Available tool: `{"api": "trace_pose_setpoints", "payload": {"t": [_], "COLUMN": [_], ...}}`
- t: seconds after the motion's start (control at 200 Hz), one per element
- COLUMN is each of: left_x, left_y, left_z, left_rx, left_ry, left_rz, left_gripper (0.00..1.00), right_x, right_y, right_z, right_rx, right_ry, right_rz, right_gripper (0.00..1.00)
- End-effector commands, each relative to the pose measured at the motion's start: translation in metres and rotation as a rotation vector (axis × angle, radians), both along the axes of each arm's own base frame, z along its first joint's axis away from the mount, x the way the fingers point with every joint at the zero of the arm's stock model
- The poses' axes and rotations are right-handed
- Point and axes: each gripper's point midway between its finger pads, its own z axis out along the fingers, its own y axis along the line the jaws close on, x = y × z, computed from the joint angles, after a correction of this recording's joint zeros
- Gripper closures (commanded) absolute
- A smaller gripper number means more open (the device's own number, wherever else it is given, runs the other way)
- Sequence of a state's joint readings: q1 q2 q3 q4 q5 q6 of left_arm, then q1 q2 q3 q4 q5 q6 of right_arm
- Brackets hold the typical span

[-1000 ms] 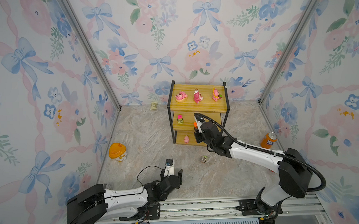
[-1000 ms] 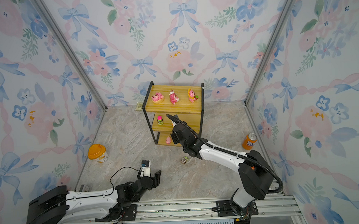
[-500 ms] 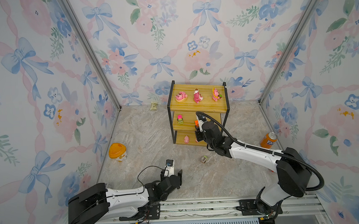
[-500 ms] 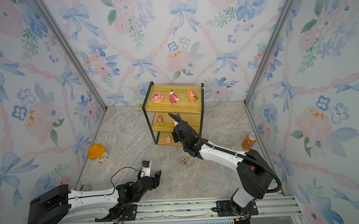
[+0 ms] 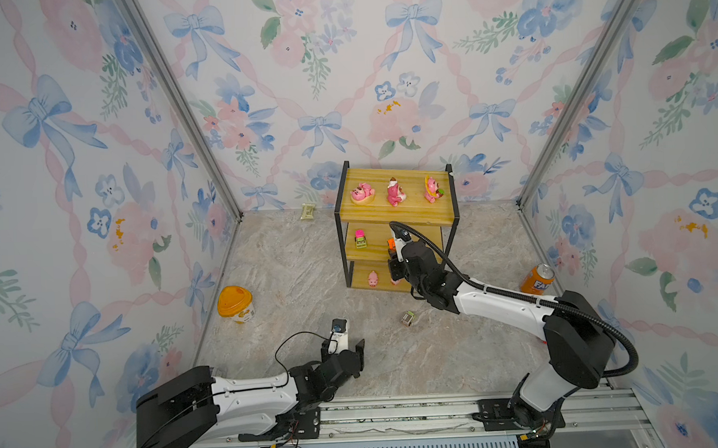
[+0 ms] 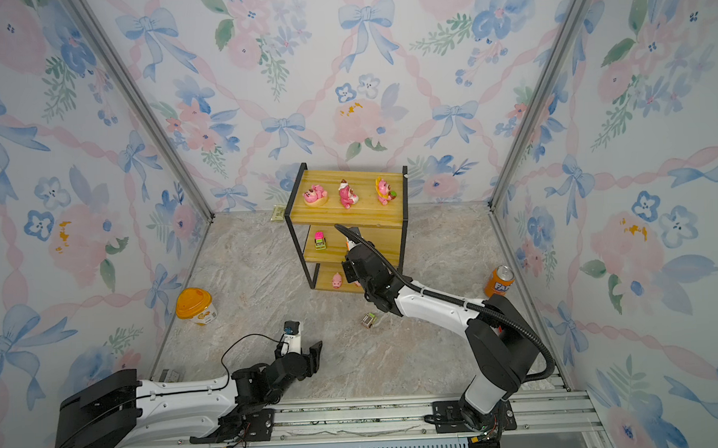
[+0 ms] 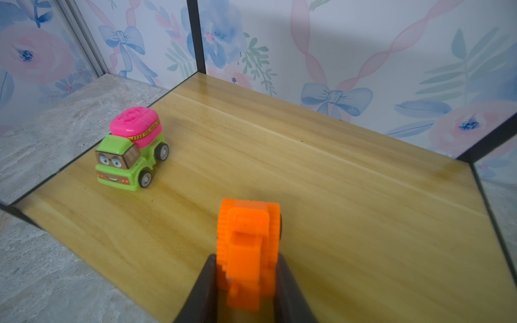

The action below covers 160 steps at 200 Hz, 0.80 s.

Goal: Place and organize the plastic toys onto the shelf
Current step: 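Lower the orange bulldozer onto the middle shelf with the right gripper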

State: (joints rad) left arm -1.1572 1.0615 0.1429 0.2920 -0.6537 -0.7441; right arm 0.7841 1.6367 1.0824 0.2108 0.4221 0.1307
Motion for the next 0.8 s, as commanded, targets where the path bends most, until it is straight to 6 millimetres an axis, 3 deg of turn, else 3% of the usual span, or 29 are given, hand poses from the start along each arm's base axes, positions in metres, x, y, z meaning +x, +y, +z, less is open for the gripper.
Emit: {"api": "trace_pose_setpoints", "payload": {"t": [0.0,0.295,0.53,0.795], "left_x": [0.003,0.003,0.003,0.003], "left_y": [0.001,0.003,0.005,0.004], "left_z": [0.004,0.002,0.001,0.002], "left_rx": [-0.018,-0.017,-0.015,-0.017], "left_ry": [-0.010,-0.009,-0.008,-0.009], "left_rz": [0.019,0.026,0.031,0.033], "left_gripper": [0.29,0.29,0.29,0.29], "right_x": [0.009,0.015,0.016,0.016], "right_y": [0.001,0.006,0.000,-0.010], "right_z": [-0.011,-0.016,-0.019,-0.020], "right_rx": [0.001,0.016,0.020,0.019], "right_ry": [0.025,0.029,0.036,0.048], "right_rz": [-0.011,0.015,0.018,0.014], "right_gripper": [0.79,0.79,0.78,0.70]}}
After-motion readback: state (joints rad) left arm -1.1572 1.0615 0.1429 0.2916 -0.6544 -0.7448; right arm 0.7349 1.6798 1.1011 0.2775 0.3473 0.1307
